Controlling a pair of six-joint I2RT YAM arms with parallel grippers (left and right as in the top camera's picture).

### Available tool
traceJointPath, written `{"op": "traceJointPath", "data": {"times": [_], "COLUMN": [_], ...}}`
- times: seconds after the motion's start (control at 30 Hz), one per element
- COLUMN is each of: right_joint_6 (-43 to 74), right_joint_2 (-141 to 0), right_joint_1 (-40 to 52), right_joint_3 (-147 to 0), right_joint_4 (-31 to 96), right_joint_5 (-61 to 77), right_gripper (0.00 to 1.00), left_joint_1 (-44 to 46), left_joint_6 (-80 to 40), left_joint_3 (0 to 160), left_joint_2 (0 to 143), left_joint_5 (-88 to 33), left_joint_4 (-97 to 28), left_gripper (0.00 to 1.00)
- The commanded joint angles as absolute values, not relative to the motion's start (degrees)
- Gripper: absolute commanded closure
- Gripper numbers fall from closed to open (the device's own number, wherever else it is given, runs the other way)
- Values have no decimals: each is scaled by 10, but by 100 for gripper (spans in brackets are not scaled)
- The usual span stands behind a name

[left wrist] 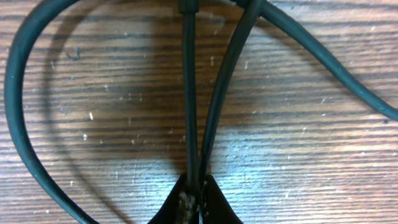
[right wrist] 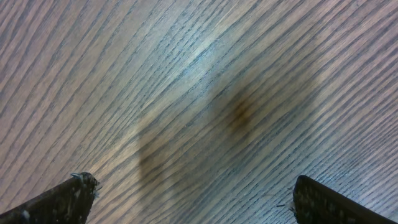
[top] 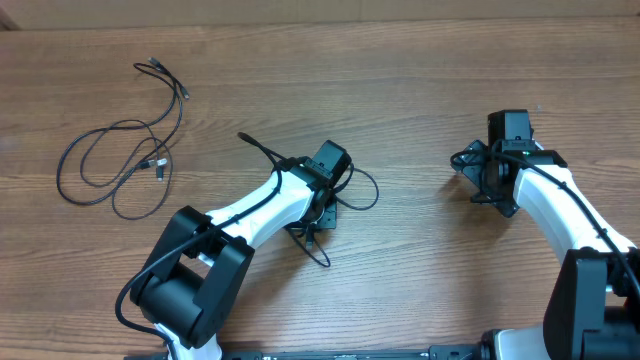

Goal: Untangle cables

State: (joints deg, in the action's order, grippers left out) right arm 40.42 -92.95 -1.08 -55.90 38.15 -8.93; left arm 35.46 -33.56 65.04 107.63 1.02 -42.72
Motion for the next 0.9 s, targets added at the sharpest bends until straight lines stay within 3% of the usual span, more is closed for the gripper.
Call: {"op": "traceJointPath", "data": {"times": [0.0, 0.27, 0.33, 0.47, 0.5, 0.67, 0.87], "right_joint_6": [400, 400, 400, 400, 400, 401, 400], "right_joint_2": [-921, -921, -921, -921, -921, -921, -921], "right_joint_1": [-13, -13, -13, -13, -13, -13, -13], "right_joint_3": [-559, -559, -559, -559, -559, -559, -559], "right_joint_4": [378, 378, 378, 378, 378, 378, 378], "right_joint_5": [-90, -90, -90, -90, -90, -90, -90], "right_gripper": [0, 0, 0, 0, 0, 0, 0], "left_joint_1": [350, 350, 350, 349, 349, 347, 346], "left_joint_6": [-343, -343, -343, -343, -343, -342, -317], "left_joint_3": [643, 643, 643, 643, 643, 659, 704], "left_joint_2": [1093, 1093, 1093, 1093, 1093, 1085, 1063], "left_joint_5": [1, 0, 0, -1, -1, 2, 1], "left_joint_4": [-423, -423, -423, -422, -423, -440, -464], "left_gripper": [93, 81, 71, 37, 35, 40, 37]}}
